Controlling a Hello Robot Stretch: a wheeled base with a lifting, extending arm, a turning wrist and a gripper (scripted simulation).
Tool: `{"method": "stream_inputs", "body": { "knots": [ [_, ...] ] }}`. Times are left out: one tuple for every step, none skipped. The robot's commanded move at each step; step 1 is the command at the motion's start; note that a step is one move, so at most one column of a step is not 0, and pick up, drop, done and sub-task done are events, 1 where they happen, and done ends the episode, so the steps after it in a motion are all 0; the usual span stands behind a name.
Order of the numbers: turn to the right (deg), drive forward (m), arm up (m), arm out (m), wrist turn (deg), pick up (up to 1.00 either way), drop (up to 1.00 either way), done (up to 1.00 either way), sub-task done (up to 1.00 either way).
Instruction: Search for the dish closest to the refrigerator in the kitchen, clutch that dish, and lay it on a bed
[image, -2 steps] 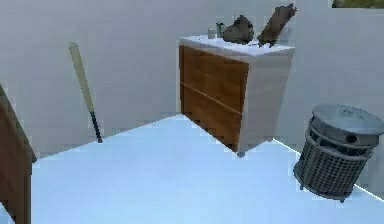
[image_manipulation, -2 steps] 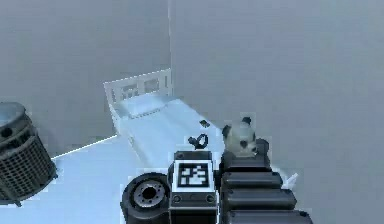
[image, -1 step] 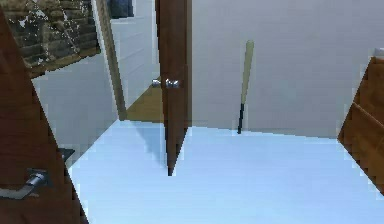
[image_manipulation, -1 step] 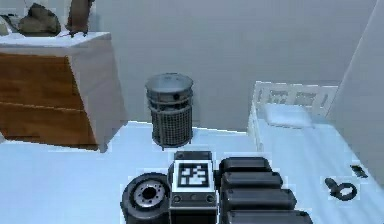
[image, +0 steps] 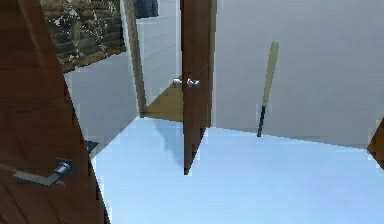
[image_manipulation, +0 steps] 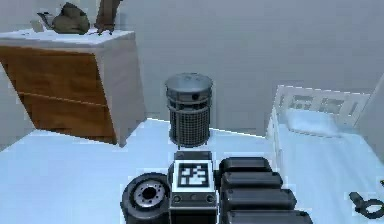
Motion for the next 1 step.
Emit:
{"method": "stream_inputs", "body": {
  "knots": [
    [0.0,0.75,0.0,0.0,0.0,0.0,0.0,0.0,0.0]
  ]
}}
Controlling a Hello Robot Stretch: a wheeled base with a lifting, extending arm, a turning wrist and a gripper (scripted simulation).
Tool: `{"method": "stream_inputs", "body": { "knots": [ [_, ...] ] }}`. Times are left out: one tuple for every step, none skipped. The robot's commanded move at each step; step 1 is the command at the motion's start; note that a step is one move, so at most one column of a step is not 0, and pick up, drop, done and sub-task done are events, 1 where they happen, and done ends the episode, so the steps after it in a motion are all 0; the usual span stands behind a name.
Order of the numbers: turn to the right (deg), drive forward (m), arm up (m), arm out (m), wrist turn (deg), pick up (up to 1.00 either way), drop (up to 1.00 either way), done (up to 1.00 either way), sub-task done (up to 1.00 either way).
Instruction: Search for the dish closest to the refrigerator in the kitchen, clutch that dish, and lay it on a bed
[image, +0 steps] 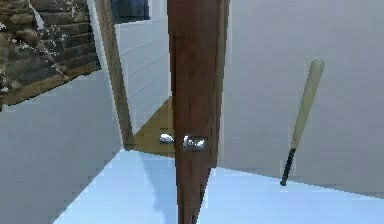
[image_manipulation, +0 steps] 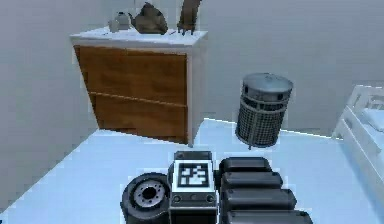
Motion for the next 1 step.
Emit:
{"method": "stream_inputs", "body": {
  "knots": [
    [-36.0,0.0,0.0,0.0,0.0,0.0,0.0,0.0,0.0]
  ]
}}
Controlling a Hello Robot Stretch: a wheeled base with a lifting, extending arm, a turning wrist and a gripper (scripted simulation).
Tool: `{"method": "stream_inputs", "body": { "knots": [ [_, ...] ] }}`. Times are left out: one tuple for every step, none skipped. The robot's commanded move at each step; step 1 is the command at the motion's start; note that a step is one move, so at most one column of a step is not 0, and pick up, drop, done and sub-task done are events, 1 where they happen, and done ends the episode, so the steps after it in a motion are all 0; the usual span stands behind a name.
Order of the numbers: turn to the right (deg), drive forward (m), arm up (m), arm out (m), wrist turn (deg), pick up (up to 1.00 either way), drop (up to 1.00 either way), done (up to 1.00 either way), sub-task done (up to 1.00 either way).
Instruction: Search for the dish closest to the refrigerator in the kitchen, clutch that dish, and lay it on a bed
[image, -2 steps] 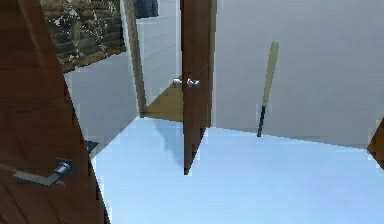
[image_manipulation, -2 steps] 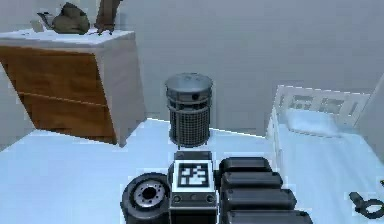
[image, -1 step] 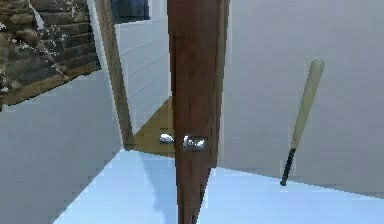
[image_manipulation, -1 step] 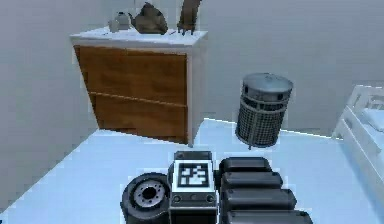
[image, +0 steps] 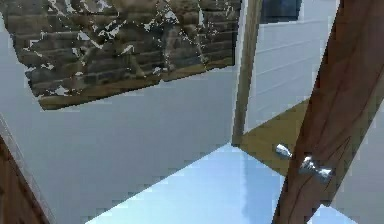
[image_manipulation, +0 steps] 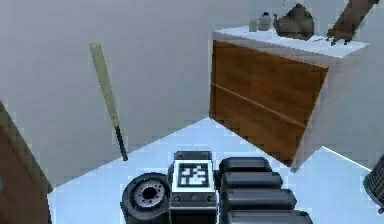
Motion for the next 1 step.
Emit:
{"method": "stream_inputs", "body": {
  "knots": [
    [0.0,1.0,0.0,0.0,0.0,0.0,0.0,0.0,0.0]
  ]
}}
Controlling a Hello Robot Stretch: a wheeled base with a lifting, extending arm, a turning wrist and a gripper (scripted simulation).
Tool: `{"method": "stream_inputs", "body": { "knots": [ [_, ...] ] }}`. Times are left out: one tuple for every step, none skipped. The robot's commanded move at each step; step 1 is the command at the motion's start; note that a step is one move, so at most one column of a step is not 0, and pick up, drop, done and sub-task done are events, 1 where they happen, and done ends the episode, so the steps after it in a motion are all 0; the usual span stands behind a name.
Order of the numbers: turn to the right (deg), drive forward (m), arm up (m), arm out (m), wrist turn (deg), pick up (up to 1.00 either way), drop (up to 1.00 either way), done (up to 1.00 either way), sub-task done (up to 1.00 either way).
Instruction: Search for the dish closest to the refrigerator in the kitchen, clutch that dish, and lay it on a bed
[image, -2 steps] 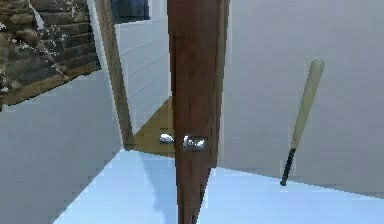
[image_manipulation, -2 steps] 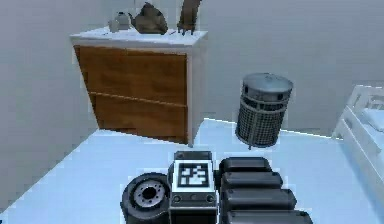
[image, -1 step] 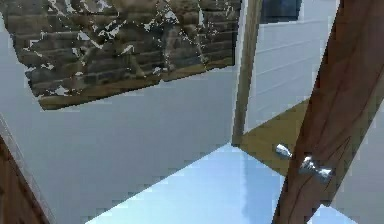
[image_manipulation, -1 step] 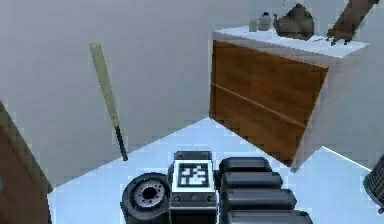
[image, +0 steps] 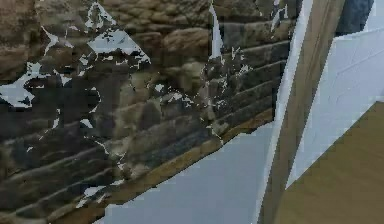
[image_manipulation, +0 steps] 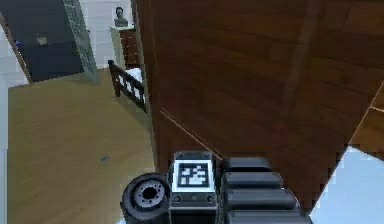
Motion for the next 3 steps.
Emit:
{"method": "stream_inputs", "body": {
  "knots": [
    [45.0,0.0,0.0,0.0,0.0,0.0,0.0,0.0,0.0],
    [3.0,0.0,0.0,0.0,0.0,0.0,0.0,0.0,0.0],
    [0.0,1.0,0.0,0.0,0.0,0.0,0.0,0.0,0.0]
  ]
}}
